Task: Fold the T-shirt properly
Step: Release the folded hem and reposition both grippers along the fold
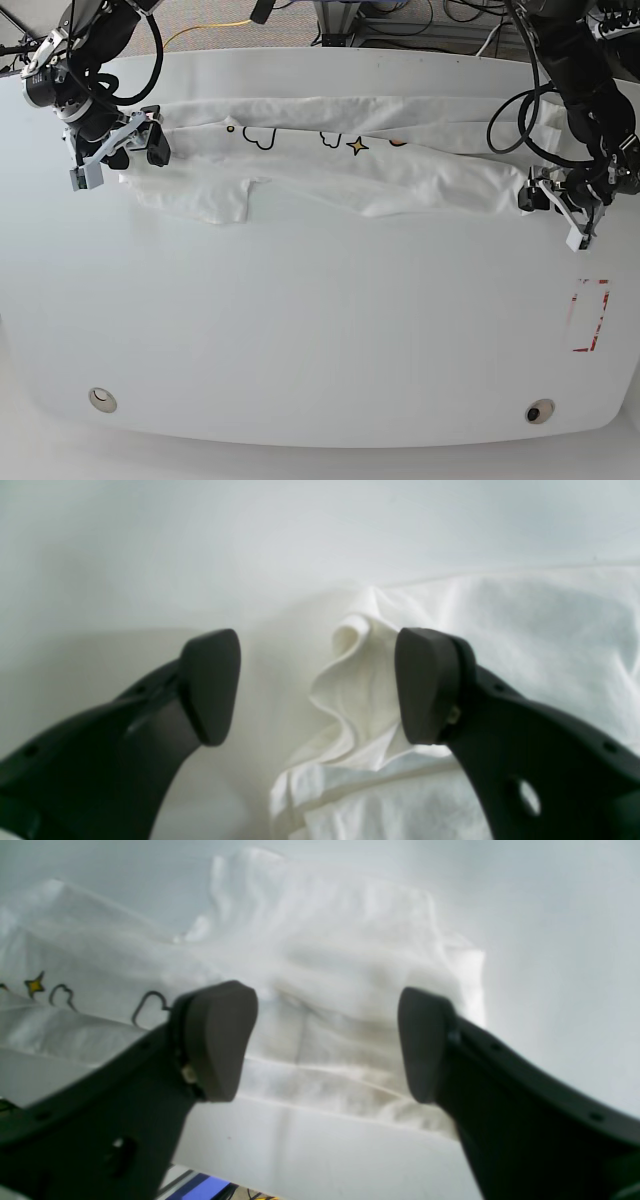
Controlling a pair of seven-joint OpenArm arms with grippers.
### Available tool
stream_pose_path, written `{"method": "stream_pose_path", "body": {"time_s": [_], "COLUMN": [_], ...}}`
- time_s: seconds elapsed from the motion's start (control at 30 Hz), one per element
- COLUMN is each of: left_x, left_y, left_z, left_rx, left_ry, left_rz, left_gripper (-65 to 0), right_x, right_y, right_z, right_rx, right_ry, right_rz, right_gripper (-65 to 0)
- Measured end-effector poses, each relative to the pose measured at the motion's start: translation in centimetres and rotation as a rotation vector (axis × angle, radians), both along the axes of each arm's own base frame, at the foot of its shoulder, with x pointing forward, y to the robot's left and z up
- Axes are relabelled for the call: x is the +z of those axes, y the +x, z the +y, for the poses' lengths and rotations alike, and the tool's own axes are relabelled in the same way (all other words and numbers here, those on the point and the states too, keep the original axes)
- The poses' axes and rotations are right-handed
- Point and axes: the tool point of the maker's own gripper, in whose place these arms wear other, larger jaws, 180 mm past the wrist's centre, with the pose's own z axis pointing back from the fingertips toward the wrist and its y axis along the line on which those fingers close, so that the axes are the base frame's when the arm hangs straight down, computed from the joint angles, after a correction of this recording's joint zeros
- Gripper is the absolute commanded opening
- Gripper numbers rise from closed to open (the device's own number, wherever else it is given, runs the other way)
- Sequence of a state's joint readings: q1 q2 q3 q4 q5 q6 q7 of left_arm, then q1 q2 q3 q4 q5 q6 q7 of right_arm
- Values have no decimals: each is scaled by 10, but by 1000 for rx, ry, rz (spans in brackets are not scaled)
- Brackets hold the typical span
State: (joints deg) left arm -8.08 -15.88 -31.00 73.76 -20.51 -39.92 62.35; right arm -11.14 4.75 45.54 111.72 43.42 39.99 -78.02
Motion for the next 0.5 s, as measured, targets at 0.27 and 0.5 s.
{"method": "stream_pose_path", "body": {"time_s": [0.27, 0.5], "left_x": [-3, 5], "left_y": [-5, 6], "left_z": [-1, 0], "left_rx": [-4, -4], "left_ry": [-11, -9], "left_rz": [15, -8], "left_gripper": [-525, -585], "right_x": [-17, -49], "right_y": [1, -5], "right_z": [34, 33], "right_rx": [112, 78], "right_ry": [13, 58], "right_rz": [57, 125], "right_gripper": [-206, -206]}}
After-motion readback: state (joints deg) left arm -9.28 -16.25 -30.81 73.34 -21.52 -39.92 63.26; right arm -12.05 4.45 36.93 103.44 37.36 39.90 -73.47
